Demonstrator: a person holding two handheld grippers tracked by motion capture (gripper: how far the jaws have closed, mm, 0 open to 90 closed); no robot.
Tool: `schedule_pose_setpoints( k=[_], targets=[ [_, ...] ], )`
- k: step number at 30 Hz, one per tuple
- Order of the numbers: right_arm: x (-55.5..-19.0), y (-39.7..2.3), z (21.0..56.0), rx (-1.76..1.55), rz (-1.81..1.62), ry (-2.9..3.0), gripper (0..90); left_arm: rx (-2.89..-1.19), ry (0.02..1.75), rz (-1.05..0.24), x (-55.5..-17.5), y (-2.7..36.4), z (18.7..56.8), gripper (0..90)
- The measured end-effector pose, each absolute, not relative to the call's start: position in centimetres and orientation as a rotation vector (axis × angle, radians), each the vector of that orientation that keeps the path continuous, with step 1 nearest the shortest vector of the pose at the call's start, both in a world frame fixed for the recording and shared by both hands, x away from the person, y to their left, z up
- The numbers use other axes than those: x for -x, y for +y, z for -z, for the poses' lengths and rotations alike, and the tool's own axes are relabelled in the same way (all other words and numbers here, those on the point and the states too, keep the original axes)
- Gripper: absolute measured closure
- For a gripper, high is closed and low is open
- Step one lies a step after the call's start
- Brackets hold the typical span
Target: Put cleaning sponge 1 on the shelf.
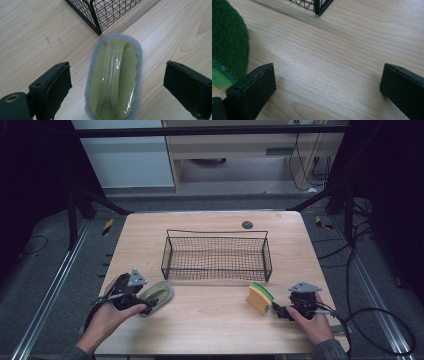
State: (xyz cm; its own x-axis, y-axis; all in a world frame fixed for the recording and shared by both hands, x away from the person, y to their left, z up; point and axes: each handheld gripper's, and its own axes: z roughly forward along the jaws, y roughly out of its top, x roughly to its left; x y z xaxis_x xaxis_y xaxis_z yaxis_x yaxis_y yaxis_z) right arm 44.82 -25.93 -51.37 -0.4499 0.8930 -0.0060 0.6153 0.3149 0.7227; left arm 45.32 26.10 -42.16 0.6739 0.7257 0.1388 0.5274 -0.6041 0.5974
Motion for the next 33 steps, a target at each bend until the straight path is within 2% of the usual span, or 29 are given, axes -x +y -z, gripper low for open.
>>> schedule_pose_setpoints(
  k=[3,16,33],
  targets=[
    [-44.8,-25.9,51.4,-1.339,-0.926,2.181,0.6,-2.374,0.96,-0.507,-45.3,26.2,42.1,8.1],
    [-44.8,-25.9,51.4,-1.337,-0.932,2.183,0.6,-2.494,0.929,-0.431,-45.7,25.7,42.1,28.9],
    [-44.8,-26.0,51.4,-1.332,-0.931,2.187,0.6,-2.694,0.947,-0.281,-49.1,24.5,42.7,43.1]
  ],
)
